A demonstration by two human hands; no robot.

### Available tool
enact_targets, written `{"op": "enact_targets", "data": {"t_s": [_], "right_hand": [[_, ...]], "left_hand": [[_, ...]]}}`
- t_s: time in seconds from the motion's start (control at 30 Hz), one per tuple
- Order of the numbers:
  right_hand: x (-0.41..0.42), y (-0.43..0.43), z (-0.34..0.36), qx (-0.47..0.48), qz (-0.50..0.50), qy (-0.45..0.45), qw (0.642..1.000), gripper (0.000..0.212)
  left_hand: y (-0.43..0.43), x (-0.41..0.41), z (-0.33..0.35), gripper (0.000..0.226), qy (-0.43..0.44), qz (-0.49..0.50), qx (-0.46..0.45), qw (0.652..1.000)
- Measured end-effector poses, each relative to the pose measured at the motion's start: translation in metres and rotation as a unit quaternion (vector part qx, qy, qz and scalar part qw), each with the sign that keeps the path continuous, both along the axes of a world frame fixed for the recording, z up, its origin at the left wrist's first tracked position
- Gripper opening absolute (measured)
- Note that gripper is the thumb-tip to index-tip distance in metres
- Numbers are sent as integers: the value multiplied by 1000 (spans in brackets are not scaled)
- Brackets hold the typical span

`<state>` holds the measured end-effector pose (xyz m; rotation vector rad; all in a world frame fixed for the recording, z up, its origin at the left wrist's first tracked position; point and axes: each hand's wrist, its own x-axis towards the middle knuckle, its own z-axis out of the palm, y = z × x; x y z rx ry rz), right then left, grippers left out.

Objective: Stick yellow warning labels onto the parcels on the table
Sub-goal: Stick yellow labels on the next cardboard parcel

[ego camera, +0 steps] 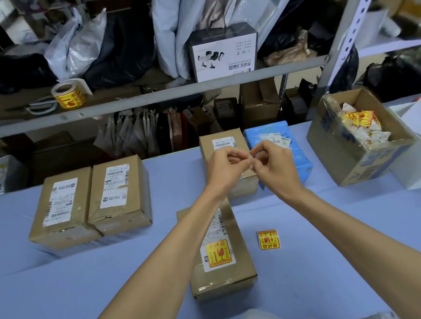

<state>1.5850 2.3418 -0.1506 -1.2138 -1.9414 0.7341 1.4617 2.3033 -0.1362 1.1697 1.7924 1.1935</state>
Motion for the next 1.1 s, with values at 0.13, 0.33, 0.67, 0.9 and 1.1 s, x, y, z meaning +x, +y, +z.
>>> {"op": "enact_targets", "data": {"t_s": [0.13, 0.33, 0.67, 0.9, 1.1], "right_hand": [[17, 1, 5, 16, -10, -32, 999, 18], [62, 27, 5, -14, -67, -60, 996, 9], [166, 95, 27, -24, -229, -105, 967, 18], [222, 142, 30, -46, -254, -149, 955, 25], [227, 178, 36, -77, -229, -143, 960, 45]], "left_hand": [[19, 13, -7, 9, -24, 1, -19, 1000], [53, 52, 0, 15, -12, -112, -45, 993], [144, 134, 24, 24, 272, -299, -13, 914], [202, 182, 40, 35, 438, -345, -20, 830], [236, 193, 42, 36, 415, -331, -36, 847]]}}
